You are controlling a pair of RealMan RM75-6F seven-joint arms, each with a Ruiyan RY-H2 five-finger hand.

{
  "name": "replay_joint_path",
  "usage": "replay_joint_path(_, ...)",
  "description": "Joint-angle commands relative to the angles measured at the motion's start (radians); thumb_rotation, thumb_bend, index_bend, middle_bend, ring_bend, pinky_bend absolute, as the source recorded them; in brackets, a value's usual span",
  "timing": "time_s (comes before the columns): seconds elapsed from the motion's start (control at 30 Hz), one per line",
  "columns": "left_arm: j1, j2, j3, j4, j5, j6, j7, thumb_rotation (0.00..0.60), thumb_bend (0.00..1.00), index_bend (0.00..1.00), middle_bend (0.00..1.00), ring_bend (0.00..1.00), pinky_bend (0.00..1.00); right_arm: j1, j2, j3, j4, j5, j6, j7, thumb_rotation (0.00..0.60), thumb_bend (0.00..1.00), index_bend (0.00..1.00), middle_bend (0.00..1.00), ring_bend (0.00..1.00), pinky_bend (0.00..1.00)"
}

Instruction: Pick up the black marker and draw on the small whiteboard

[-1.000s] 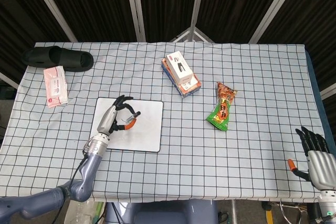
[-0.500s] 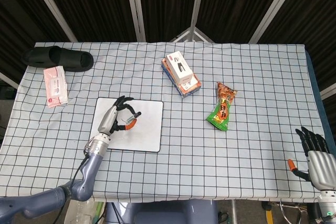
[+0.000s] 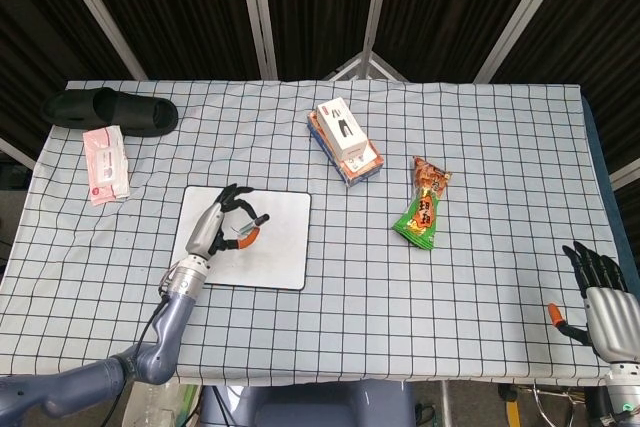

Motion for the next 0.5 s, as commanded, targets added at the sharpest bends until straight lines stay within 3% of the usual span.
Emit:
replay_joint_path(0.03,0.002,0.003,0.002,-0.003,-0.001,0.0,0.002,0.6,0.56,0.72,0.16,0.01,0.01,0.0,0.0,0.0,0.0,0.0,0.0,0.0,0.6,0.35,0.0,0.0,0.0,0.0)
replay_joint_path(0.5,0.042,0.055,0.033,-0.069,-0.001,0.011,0.022,0.6,0.56,0.72,0.16,0.01,0.01,0.0,-0.001,0.001,-0.001,-0.002,0.003,-0.006,0.6,0.35,0.0,0.0,0.0,0.0)
